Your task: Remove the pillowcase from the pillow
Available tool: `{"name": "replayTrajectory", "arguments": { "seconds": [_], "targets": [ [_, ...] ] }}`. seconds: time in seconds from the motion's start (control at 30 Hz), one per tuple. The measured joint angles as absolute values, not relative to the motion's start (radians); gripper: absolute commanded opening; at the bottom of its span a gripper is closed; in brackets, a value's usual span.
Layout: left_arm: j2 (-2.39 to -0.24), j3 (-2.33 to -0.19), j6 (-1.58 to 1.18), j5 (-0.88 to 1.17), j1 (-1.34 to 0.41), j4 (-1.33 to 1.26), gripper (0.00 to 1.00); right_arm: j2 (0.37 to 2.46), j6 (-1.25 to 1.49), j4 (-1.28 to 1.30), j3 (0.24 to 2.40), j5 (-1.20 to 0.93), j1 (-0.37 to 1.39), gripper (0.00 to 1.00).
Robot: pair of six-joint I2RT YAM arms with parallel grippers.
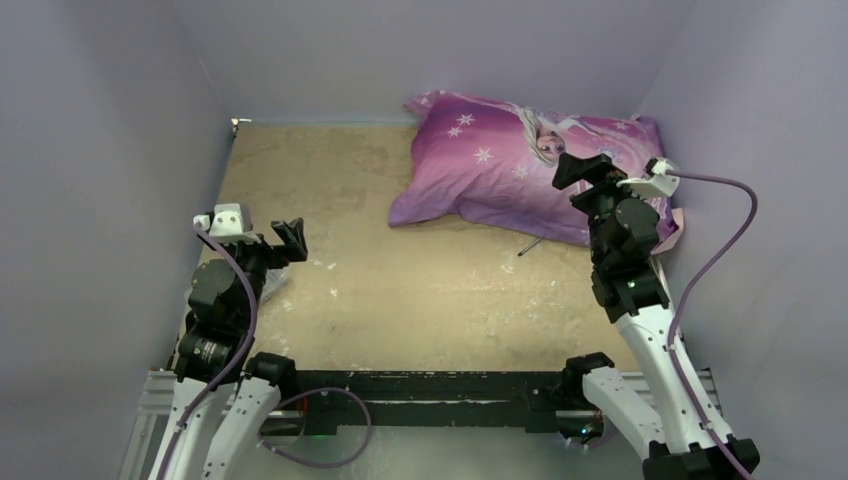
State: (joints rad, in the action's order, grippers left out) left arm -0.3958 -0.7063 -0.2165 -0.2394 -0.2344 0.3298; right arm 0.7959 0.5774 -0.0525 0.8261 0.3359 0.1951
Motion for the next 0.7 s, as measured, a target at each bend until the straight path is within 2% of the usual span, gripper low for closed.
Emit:
{"name": "replayTrajectory", "arguments": {
  "seconds": [0.47, 0.7],
  "targets": [
    [-0.407, -0.705, -0.217, -0.186, -0.224, 0.330, 0.99, 0.806, 0.686, -0.059, 0.825, 0.343, 0.195, 0.99],
    [-0.388, -0.705, -0.217, -0.167, -0.224, 0.330, 0.99, 0.945, 0.809, -0.088, 0.821, 0.349, 0.195, 0.99]
  ]
}}
